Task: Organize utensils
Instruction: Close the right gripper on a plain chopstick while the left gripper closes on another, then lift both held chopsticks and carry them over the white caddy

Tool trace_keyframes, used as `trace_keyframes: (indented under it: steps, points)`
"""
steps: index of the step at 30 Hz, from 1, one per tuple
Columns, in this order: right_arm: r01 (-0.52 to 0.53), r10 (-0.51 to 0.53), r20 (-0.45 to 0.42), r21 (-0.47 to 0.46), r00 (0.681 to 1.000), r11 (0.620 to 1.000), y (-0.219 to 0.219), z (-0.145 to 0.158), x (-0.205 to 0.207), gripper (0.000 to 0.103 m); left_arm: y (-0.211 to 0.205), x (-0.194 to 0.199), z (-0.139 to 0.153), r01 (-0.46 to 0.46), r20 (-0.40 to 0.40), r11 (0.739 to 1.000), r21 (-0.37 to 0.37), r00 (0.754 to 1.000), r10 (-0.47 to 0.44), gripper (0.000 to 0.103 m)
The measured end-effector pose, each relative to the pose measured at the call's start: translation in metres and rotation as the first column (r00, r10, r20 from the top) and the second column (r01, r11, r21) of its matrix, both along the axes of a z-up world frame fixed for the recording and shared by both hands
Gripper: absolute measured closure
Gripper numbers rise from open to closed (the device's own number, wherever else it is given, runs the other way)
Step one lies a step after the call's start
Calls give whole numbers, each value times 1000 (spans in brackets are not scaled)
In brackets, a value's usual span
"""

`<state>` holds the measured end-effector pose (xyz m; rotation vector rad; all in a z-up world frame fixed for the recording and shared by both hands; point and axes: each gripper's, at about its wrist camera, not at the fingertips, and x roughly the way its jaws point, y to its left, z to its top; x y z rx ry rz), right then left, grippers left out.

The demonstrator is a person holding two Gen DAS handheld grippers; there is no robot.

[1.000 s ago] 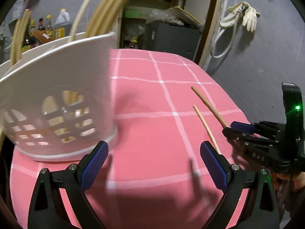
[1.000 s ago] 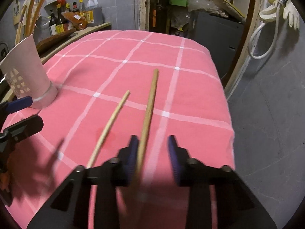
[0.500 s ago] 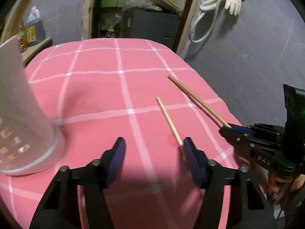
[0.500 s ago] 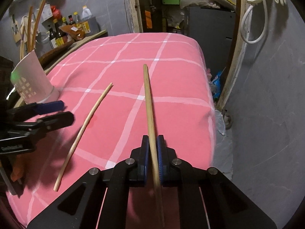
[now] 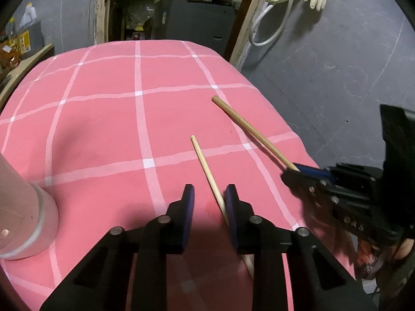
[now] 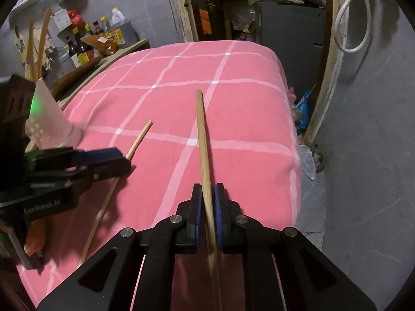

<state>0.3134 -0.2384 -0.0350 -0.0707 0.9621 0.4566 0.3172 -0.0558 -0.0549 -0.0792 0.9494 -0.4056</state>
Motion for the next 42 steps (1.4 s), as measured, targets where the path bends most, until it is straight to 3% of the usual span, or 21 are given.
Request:
trace_keyframes:
  steps: [4, 7, 8, 10, 19, 26, 31, 37, 42]
  points:
    - [-23, 22, -38, -11, 999, 1000, 8, 1, 16, 83, -6, 2, -1, 20, -20, 1000, 1, 1000, -20, 85]
    - [-36, 34, -65, -41, 997, 998, 15, 1, 29, 83, -6, 4, -1, 24, -33, 1000, -5, 999, -24, 87]
    - [-35, 32, -75, -41, 997, 999, 16, 1, 31, 84, -6, 4, -1, 20, -36, 1000, -3, 999, -20, 94]
    - [-26, 21, -85, -52, 996, 998, 16, 1, 34, 96, -4, 7, -3, 11, -51, 1000, -19, 999, -12, 95]
    - [75, -65, -79, 133, 995, 988, 0, 3, 17, 98, 10, -5, 4, -28, -68, 997, -67, 997, 23, 100]
    - [73, -102, 91, 282, 991, 957, 2, 29, -20, 98, 23, -35, 30, -71, 71, 994, -78, 995, 77, 100]
    - [23, -119, 243, 366, 963, 930, 13, 52, -45, 98, 30, -53, 52, -94, 169, 991, -99, 980, 110, 100]
    - [-30, -150, 345, 466, 927, 884, 26, 69, -57, 98, 45, -71, 74, -117, 268, 982, -146, 951, 154, 100]
    - [-67, -174, 399, 522, 900, 850, 40, 83, -59, 98, 68, -87, 95, -128, 359, 969, -212, 912, 199, 100]
